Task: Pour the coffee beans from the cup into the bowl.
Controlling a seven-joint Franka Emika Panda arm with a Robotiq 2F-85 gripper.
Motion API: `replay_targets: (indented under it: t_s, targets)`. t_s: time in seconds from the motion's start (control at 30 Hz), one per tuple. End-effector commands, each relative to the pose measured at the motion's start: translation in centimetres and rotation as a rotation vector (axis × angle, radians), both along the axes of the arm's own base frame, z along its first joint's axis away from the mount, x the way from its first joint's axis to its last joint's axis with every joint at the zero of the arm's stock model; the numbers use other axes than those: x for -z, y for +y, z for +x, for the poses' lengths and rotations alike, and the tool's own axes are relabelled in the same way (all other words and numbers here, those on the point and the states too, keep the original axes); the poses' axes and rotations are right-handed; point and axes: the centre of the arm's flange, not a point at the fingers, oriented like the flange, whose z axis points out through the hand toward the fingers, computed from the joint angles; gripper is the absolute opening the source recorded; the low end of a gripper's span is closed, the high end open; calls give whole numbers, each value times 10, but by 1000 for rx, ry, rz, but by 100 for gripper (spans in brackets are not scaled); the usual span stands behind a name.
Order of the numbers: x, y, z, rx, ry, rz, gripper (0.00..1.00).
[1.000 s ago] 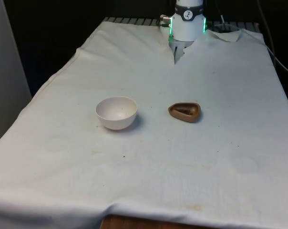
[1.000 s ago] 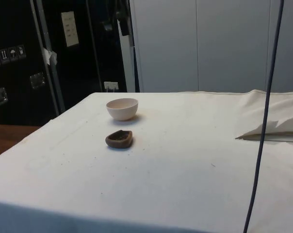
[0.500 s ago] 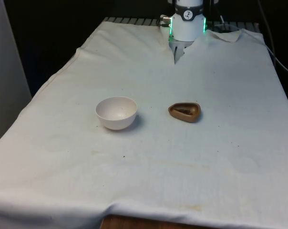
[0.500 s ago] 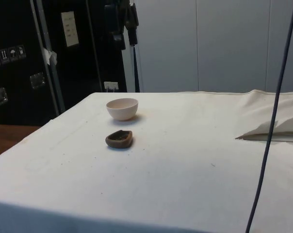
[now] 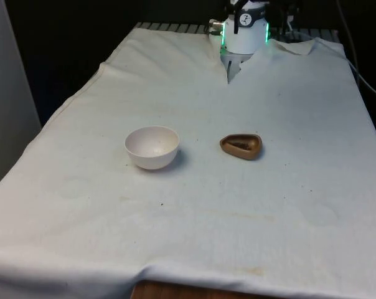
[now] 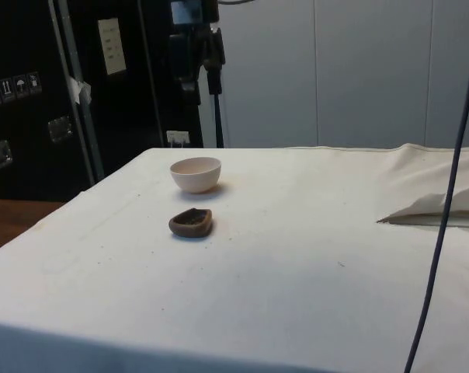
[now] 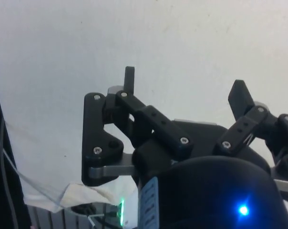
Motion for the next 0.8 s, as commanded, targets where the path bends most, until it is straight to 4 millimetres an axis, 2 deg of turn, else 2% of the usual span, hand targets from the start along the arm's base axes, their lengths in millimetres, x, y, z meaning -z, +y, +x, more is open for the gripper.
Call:
replay_targets:
  t_s: [0.0,0.1,0.17,0.43,0.47,0.77]
  targets:
    - [3,4,-2,9,-16,0,100]
    - [15,10,-3,19,-24,-1,100]
    - [15,9,-4,15,-17,1,100]
    - [44,28,1,31,-25,0,100]
    - [43,27,0,28,-18,3,100]
    - [70,40,14,16,-15,-4,100]
